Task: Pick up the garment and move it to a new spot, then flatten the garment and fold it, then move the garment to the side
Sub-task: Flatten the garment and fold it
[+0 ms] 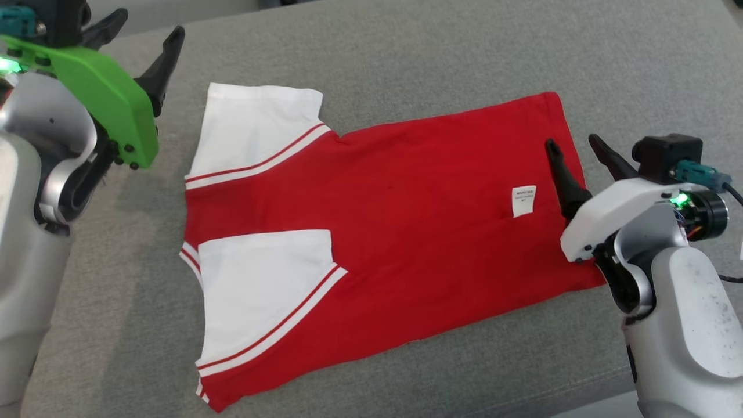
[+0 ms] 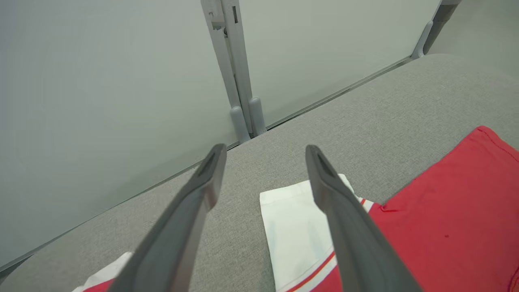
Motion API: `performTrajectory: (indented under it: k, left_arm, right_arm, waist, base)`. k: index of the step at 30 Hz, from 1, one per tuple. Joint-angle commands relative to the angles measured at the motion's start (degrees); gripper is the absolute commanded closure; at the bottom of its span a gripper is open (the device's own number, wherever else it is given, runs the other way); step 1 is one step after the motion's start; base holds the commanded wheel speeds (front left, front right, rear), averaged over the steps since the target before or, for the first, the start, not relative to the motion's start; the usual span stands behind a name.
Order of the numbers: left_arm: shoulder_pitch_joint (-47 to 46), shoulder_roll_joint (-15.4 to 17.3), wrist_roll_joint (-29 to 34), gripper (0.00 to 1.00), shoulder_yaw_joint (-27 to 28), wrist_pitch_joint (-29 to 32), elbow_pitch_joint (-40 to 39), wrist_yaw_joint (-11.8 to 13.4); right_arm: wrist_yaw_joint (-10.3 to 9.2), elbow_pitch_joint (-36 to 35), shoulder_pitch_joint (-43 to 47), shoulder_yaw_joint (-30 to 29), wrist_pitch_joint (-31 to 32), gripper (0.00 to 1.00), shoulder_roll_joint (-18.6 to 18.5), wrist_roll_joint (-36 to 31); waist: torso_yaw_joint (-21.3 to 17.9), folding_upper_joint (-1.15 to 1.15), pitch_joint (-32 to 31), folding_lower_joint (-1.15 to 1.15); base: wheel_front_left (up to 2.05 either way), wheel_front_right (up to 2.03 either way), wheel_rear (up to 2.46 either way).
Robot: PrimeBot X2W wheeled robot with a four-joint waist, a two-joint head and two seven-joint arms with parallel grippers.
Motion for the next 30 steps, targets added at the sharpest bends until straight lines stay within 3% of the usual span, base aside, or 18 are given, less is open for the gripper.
performTrajectory:
  k: [1, 15, 21, 28, 30]
  left_arm:
    - [-2.0, 0.4, -1.0, 0.00, -1.2, 0.9, 1.9, -0.2]
    - [-10.3, 6.4, -6.1, 0.00, -9.0, 0.2, 17.3, -0.2]
    - [-11.0, 7.3, -7.1, 0.00, -10.6, 0.1, 20.8, -0.2]
    - [-10.1, 6.9, -10.2, 0.00, -13.4, 4.1, 21.5, -0.3]
    - [-10.0, 7.0, -11.1, 0.13, -14.2, 5.5, 20.9, -0.3]
  right_arm:
    - [-0.06, 0.7, -1.5, 0.8, -0.5, 0.00, -0.2, 0.7]
    - [-0.06, 6.0, -8.1, 5.6, -5.5, 0.00, -0.2, 3.0]
    - [-0.06, 7.5, -8.8, 5.8, -7.1, 0.00, -0.1, 3.6]
    - [-0.06, 8.3, -9.6, 5.4, -7.6, 0.00, -0.1, 3.9]
    - [-0.06, 8.3, -9.7, 5.4, -7.6, 0.00, -0.1, 3.7]
  waist:
    - [-4.9, 0.00, 5.8, -0.01]
    - [-11.5, 0.00, 14.9, -0.01]
    - [-11.8, 0.00, 15.7, -0.01]
    - [-11.0, 0.00, 15.5, -0.01]
    - [-10.7, 0.00, 15.4, -0.01]
  base:
    - [0.00, 0.00, 0.00]
    - [0.00, 0.00, 0.00]
    - [0.00, 0.00, 0.00]
    - [0.00, 0.00, 0.00]
    - [0.00, 0.00, 0.00]
